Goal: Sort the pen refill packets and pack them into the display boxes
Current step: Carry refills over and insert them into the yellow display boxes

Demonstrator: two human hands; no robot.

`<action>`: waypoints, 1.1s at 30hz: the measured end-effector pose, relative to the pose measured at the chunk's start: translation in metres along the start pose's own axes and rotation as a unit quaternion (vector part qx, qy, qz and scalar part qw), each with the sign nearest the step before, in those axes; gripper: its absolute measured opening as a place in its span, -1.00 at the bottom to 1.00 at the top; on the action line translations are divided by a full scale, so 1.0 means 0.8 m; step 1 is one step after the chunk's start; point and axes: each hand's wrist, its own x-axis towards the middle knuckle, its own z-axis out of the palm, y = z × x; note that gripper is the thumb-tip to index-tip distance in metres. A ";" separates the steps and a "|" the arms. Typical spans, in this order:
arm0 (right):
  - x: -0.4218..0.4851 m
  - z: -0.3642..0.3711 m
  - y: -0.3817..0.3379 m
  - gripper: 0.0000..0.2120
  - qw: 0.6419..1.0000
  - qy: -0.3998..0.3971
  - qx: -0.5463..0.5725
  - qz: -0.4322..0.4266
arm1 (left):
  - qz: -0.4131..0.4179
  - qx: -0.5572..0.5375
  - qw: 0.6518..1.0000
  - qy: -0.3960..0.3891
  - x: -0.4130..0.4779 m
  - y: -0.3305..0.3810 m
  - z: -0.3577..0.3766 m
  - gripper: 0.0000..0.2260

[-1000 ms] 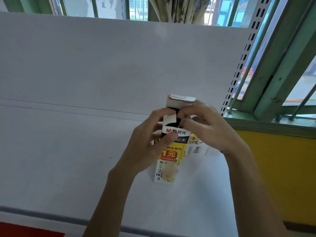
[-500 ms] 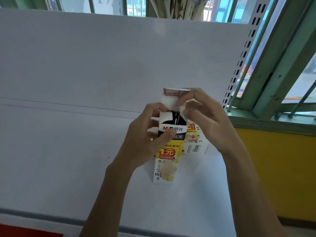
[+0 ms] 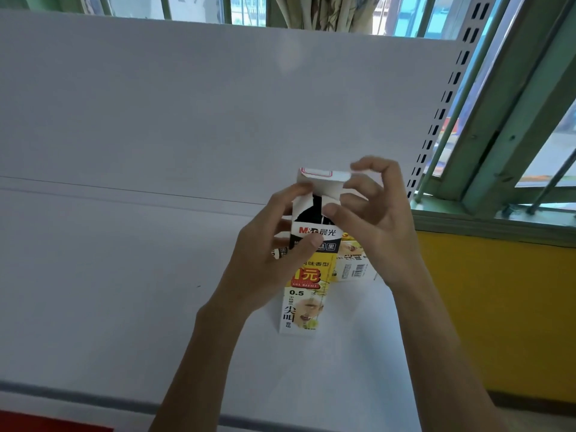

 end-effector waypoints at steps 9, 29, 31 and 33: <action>-0.003 -0.007 0.003 -0.76 0.997 -0.050 -0.059 -0.004 | -0.026 -0.041 0.997 0.056 -0.002 -0.013 0.005 -0.54; 0.000 -0.014 -0.002 -0.81 0.986 -0.096 -0.137 -0.019 | 0.000 -0.047 0.998 0.043 -0.005 -0.011 0.004 -0.65; -0.001 -0.014 0.000 -0.77 0.981 -0.098 -0.167 -0.024 | 0.005 -0.061 0.997 0.056 -0.006 -0.012 0.006 -0.72; -0.003 -0.013 0.003 -0.75 0.975 -0.098 -0.196 -0.049 | -0.007 -0.088 0.993 0.073 -0.004 -0.013 0.007 -0.76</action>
